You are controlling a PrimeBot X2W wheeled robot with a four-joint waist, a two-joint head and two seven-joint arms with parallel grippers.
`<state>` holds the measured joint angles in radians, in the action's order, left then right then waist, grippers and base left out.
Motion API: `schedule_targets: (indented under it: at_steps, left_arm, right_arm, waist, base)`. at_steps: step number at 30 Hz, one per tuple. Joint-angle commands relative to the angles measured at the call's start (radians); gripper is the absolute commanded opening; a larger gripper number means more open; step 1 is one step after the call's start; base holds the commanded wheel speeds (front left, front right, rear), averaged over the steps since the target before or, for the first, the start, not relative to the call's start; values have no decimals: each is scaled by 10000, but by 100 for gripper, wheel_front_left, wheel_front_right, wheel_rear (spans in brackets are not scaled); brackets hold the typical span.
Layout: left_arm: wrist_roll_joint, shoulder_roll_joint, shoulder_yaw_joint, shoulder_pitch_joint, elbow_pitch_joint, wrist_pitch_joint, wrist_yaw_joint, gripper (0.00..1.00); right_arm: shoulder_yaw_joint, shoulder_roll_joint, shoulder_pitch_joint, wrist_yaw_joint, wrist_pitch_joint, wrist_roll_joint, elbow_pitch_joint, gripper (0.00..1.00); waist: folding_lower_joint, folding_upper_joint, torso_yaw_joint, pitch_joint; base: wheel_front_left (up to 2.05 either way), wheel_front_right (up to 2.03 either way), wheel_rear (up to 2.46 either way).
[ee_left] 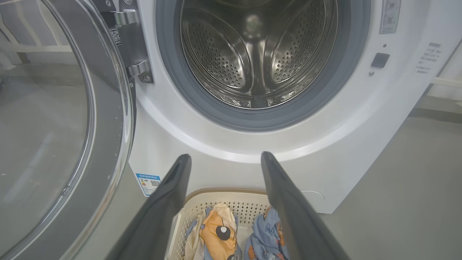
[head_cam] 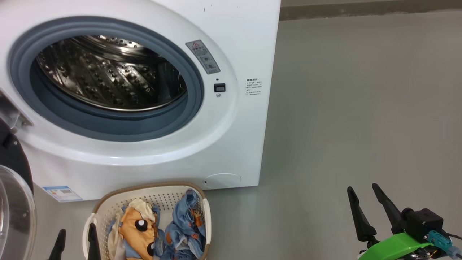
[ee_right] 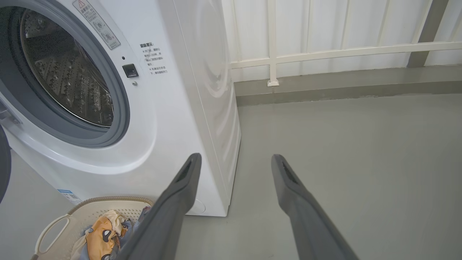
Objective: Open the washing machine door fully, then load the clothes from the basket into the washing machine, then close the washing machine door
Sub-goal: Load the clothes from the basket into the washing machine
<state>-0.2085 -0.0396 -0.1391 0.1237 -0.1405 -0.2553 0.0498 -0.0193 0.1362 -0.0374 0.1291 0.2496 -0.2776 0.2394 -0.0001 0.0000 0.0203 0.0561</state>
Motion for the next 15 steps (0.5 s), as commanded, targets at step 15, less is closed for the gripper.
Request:
schedule_targets:
  at_steps: [15]
  left_arm:
    - [-198,-107,176,-1016,-49,-65,-85,100]
  right_arm:
    - [-99,131,-451,16,121,19,-393,100]
  waist:
    - [1,0,179,1306]
  base:
    - [0,0,0]
